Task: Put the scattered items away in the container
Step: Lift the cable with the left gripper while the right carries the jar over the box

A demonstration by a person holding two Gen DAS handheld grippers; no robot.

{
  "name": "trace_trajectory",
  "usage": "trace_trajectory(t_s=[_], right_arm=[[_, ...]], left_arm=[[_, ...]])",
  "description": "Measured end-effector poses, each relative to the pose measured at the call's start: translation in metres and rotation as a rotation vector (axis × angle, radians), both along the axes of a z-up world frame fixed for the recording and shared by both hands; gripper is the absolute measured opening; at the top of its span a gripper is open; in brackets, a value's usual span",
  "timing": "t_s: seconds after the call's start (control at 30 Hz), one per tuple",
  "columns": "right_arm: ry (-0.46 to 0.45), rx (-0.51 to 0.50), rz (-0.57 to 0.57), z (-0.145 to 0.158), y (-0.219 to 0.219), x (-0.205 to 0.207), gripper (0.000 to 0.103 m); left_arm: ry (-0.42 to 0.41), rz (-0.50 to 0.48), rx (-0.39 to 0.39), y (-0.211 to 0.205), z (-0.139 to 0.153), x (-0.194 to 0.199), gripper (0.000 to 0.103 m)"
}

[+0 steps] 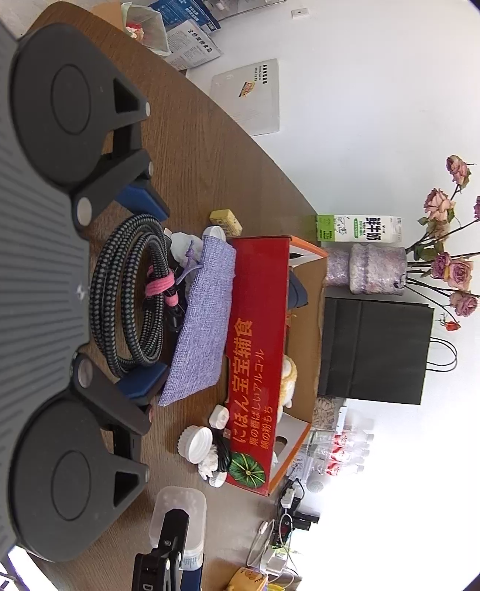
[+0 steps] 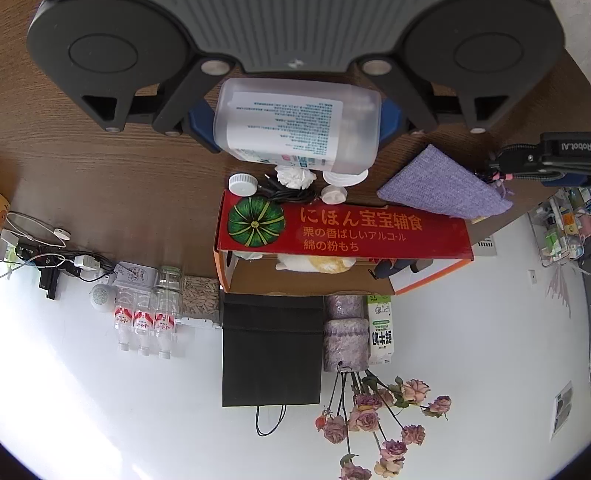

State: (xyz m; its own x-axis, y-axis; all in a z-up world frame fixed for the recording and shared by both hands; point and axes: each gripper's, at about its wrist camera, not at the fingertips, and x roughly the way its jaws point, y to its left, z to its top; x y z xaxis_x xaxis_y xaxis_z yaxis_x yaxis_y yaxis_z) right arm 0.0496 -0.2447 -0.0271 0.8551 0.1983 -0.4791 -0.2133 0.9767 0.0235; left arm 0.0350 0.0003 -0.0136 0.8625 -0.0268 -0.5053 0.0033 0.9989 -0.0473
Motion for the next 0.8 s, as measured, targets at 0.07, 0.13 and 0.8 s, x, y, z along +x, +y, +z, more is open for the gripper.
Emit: trace_trajectory(t_s=[0.07,0.13,0.8], right_arm=[[-0.006,0.0,0.001,0.002,0.0,-0.001,0.083],[-0.014,0.002,0.001,0.005,0.0,-0.002,0.083],[-0.231,0.018,0.014,0.072,0.015,0.052,0.083]], left_arm=[[-0.017,-0.005,0.001,0.0,0.004,-0.004,0.084],[-0.038,-0.012,0.0,-0.001,0.01,-0.009,0.084],[-0.332,-0.073,0.004,-0.026,0.089,0.041,0.084]])
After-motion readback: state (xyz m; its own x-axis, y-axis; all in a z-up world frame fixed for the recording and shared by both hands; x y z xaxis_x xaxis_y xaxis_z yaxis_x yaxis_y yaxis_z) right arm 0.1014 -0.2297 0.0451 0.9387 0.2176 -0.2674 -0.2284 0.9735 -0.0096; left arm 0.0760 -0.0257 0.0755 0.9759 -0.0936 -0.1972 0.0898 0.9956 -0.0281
